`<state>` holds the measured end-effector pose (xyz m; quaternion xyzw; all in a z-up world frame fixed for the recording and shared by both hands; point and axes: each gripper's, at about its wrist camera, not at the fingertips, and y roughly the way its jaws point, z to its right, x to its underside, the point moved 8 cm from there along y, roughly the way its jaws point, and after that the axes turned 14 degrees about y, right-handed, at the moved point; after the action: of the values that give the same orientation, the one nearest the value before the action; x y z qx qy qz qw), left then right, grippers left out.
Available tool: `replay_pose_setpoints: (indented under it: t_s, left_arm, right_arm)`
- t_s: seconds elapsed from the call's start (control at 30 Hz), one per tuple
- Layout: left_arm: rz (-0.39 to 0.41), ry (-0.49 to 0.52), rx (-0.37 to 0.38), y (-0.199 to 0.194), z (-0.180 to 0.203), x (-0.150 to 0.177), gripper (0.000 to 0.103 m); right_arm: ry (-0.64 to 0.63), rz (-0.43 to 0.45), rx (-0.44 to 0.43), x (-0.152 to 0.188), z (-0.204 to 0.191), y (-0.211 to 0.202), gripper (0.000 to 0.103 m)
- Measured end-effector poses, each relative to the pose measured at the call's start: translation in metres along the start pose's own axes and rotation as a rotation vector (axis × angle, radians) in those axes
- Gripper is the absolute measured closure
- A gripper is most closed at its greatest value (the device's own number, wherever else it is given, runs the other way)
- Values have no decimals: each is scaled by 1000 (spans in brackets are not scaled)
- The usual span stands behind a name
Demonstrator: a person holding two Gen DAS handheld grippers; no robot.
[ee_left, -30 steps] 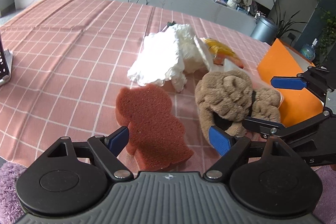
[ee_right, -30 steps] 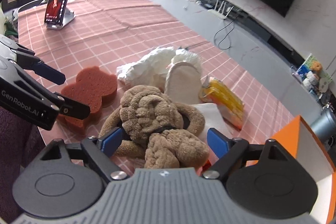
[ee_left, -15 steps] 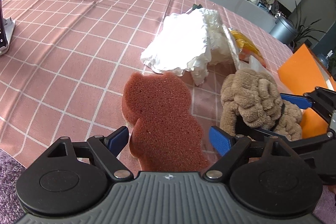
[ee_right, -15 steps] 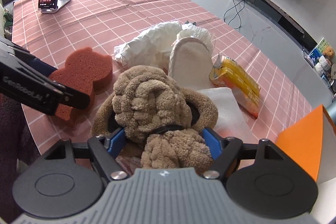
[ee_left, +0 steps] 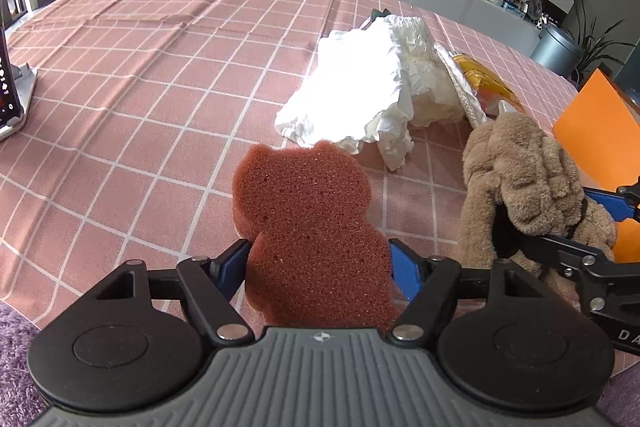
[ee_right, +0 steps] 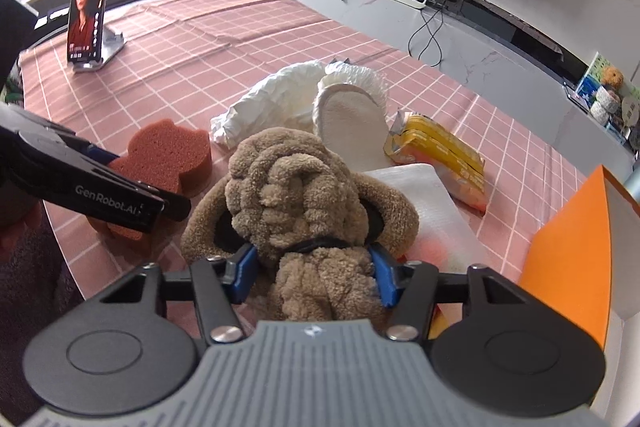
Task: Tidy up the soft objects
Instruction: 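Grasp the red bear-shaped sponge with the left tool while the right tool grasps the brown plush toy, then carry the sponge into the orange box with the left tool while the right tool drops the plush there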
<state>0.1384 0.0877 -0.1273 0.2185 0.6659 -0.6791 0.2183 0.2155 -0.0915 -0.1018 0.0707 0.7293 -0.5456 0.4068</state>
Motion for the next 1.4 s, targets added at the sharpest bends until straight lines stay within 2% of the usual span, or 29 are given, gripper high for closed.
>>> replay_pose_setpoints:
  t_s: [0.3,0.67,0.9,1.17,1.4]
  left_arm:
    - [122,-2,-9,-33,-1,-12,22]
    - [257,26,42,-84,19,-34,22]
    - [337,108,109,-109,56,-52,22]
    - [401,301,236,-119,138,-79,22]
    - [426,432,359,-118,217,-99,22]
  right_arm:
    - [140,120,-31,-11,3,-38,49]
    - [492,227,-105,-22,45,-93,48]
    - [697,250,-201,-15,69,-121,48]
    - [713,337,-61,-9,107,-173,48]
    - [685,335,126,16,153,-212,48]
